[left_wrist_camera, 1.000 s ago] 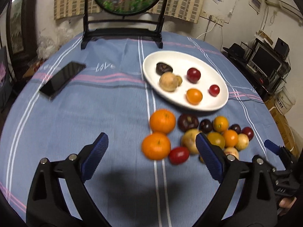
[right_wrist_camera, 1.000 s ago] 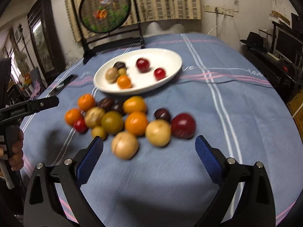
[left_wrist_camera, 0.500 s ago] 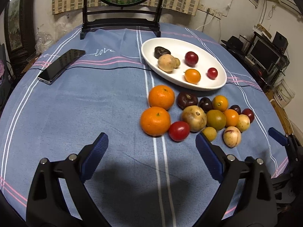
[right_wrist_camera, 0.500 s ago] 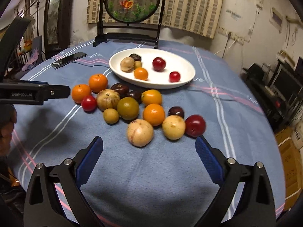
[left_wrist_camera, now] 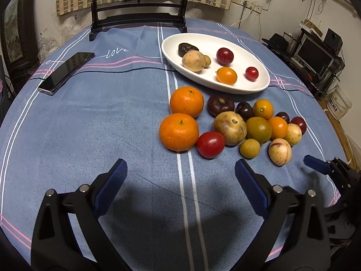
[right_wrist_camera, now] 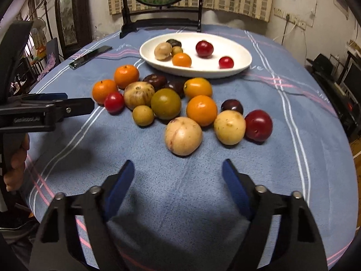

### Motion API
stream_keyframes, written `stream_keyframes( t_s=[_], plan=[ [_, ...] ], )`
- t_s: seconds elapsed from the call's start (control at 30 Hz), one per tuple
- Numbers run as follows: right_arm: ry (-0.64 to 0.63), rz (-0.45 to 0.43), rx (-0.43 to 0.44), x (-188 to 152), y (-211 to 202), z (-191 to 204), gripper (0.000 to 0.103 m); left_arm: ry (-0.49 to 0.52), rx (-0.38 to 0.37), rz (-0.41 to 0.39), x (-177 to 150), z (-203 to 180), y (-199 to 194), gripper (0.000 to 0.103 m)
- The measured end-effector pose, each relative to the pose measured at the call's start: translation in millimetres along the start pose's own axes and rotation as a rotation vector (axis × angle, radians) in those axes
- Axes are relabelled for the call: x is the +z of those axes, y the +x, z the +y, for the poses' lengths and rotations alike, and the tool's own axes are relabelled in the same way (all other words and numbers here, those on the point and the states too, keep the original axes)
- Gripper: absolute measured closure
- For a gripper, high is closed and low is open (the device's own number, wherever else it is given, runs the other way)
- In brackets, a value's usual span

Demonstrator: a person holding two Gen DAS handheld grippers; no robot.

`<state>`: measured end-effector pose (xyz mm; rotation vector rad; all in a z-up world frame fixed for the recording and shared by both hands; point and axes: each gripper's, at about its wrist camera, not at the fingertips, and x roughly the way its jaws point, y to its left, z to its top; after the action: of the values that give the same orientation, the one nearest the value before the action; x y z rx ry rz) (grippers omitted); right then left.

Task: Organize fruits
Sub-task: 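Withdraw both open tools from the plate, then grasp a large tangerine with the left tool while the right grasps a pale speckled fruit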

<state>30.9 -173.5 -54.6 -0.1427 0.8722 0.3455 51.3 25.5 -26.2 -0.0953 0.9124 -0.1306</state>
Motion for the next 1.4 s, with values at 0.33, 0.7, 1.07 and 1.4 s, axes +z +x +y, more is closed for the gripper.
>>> stream_keyframes(
  t_s=[0.33,0.7,1.07,1.4],
  plan=[
    [0.002,0.04,0.004,15.1,17.9,7.0,0.04,0.049,0.012,0.023,-6.2,-5.4,5.8,0.005],
    [0.043,0.05,-0.01,21.6,23.5,-6.5,0.067,0.064,0.007,0.048,-11.4,-7.9,10.3,0.005],
    [0.034,0.029,0.036,-2.7,-6.6,-15.1,0.067,0.05,0.025,0.047,-4.6,3.8,14.2,0.005],
    [0.025,0.033,0.026,-10.0,-13.1,-21.1,0.067,0.052,0.077,0.073,11.9,21.9,36.9,0.014]
  ],
)
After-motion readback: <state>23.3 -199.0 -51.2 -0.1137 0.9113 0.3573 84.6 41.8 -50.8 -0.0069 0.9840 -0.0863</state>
